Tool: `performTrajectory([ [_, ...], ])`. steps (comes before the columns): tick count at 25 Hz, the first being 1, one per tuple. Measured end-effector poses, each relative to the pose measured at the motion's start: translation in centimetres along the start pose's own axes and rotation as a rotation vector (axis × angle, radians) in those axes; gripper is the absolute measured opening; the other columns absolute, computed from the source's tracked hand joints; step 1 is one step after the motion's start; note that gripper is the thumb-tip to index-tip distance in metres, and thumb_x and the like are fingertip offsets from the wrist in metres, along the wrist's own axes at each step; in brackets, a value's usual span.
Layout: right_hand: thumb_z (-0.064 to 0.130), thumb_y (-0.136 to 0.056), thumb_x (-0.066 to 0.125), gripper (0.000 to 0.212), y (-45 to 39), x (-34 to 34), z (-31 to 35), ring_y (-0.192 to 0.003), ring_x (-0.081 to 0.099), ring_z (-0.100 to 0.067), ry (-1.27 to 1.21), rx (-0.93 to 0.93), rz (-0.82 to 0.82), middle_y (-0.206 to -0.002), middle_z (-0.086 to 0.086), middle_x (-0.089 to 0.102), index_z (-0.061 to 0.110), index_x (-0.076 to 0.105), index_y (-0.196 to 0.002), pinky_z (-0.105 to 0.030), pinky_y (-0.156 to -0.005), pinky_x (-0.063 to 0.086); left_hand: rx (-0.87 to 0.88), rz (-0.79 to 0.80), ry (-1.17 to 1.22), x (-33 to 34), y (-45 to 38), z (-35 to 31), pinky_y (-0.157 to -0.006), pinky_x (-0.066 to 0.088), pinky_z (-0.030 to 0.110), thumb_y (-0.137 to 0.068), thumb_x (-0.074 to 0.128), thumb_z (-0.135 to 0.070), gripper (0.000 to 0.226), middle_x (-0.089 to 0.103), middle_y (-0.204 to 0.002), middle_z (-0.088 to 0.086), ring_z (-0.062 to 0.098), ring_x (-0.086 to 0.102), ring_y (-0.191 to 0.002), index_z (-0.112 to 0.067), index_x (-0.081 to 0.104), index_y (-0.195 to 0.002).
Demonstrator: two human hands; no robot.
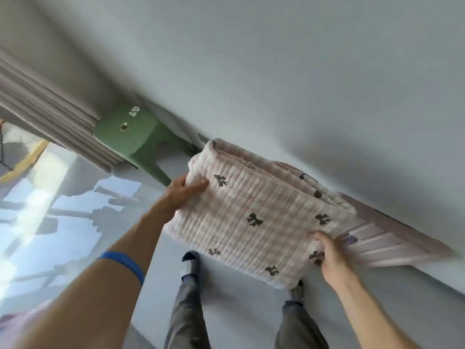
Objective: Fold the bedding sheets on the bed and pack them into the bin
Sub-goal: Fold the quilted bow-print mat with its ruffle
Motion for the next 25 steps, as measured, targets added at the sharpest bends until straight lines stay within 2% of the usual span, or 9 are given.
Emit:
performTrajectory([
  [3,0.023,-0.054,0.070,0.053,-0.7,4.6,-3.8,-0.089,0.065,-0.025,-0.159,-0.009,-0.100,-0.107,-0.012,0.071,0.015,0.066,-0.107,-0.034,-0.066,0.047,0.035,0.195,-0.256,-0.5,-10.4,-4.5,-0.086,0.054,0.038,-0.088,0.068,-0.026,0.033,0.070,-0.105,0.006,0.024,0.066,-0.095,-0.012,0.063,-0.117],
  [5,0.014,-0.060,0.068,0.061,-1.8,7.6,-6.8,-0.103,0.065,-0.024,-0.318,-0.050,-0.182,-0.117,-0.006,0.071,0.018,0.063,-0.121,-0.036,-0.075,0.049,0.123,0.335,-0.447,1.1,-15.8,-7.6,-0.084,0.050,0.034,-0.085,0.059,-0.011,0.024,0.067,-0.102,0.001,0.019,0.061,-0.094,-0.018,0.064,-0.108],
  [7,0.003,-0.071,0.067,0.058,-2.4,9.4,-10.2,-0.112,0.063,-0.023,-0.438,-0.074,-0.268,-0.121,-0.002,0.069,0.018,0.061,-0.127,-0.036,-0.078,0.050,0.199,0.411,-0.535,3.2,-18.0,-9.1,-0.085,0.050,0.035,-0.077,0.058,-0.012,0.027,0.068,-0.098,-0.002,0.017,0.061,-0.093,-0.023,0.066,-0.100],
  [10,-0.005,-0.080,0.062,0.056,-2.9,12.9,-14.9,-0.118,0.061,-0.020,-0.617,-0.070,-0.332,-0.126,0.000,0.067,0.021,0.059,-0.130,-0.032,-0.079,0.049,0.217,0.522,-0.672,5.3,-20.4,-9.5,-0.090,0.051,0.039,-0.063,0.060,-0.013,0.041,0.070,-0.101,0.002,0.021,0.063,-0.098,-0.021,0.068,-0.102],
  [14,-0.011,-0.078,0.064,0.058,-3.0,16.9,-19.9,-0.113,0.064,-0.021,-0.777,-0.077,-0.457,-0.124,-0.002,0.068,0.020,0.061,-0.128,-0.034,-0.080,0.053,0.154,0.676,-0.866,8.6,-27.5,-5.6,-0.091,0.051,0.051,-0.054,0.062,-0.014,0.050,0.070,-0.108,0.013,0.042,0.061,-0.110,-0.024,0.070,-0.102],
  [17,-0.006,-0.067,0.070,0.063,-3.7,18.3,-22.6,-0.114,0.064,-0.025,-0.925,-0.079,-0.556,-0.122,-0.002,0.069,0.017,0.062,-0.126,-0.032,-0.074,0.053,0.115,0.699,-1.014,10.9,-29.7,-3.5,-0.093,0.046,0.058,-0.042,0.064,-0.019,0.072,0.064,-0.123,0.004,0.040,0.053,-0.116,-0.039,0.065,-0.112],
  [19,0.001,-0.058,0.071,0.069,-5.1,19.1,-23.7,-0.114,0.064,-0.025,-0.974,-0.079,-0.621,-0.120,-0.001,0.070,0.017,0.063,-0.124,-0.032,-0.075,0.053,0.149,0.750,-1.027,12.3,-30.4,-3.2,-0.093,0.047,0.058,-0.057,0.060,-0.021,0.063,0.062,-0.126,-0.001,0.032,0.051,-0.118,-0.042,0.063,-0.116],
  [22,-0.002,-0.059,0.072,0.072,-7.4,22.2,-24.6,-0.114,0.065,-0.024,-1.084,-0.161,-0.694,-0.126,-0.004,0.067,0.017,0.060,-0.128,-0.037,-0.080,0.055,0.188,0.836,-1.046,15.3,-30.4,-3.5,-0.091,0.052,0.049,-0.081,0.049,-0.034,0.037,0.069,-0.118,-0.001,0.025,0.060,-0.115,-0.037,0.066,-0.114],
  [25,-0.015,-0.072,0.066,0.068,-10.1,27.0,-25.4,-0.117,0.062,-0.026,-1.195,-0.163,-0.793,-0.129,-0.006,0.065,0.018,0.058,-0.131,-0.045,-0.089,0.054,0.258,0.880,-1.094,17.5,-31.1,-3.9,-0.097,0.047,0.048,-0.079,0.047,-0.045,0.035,0.070,-0.112,0.001,0.021,0.060,-0.108,-0.037,0.069,-0.104],
])
Point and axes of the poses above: each hand's wrist, its own y-axis away from the middle knuckle, its own x-axis out of the palm, z = x × y, the point moved 3 cm from there along -y, towards the middle knuckle
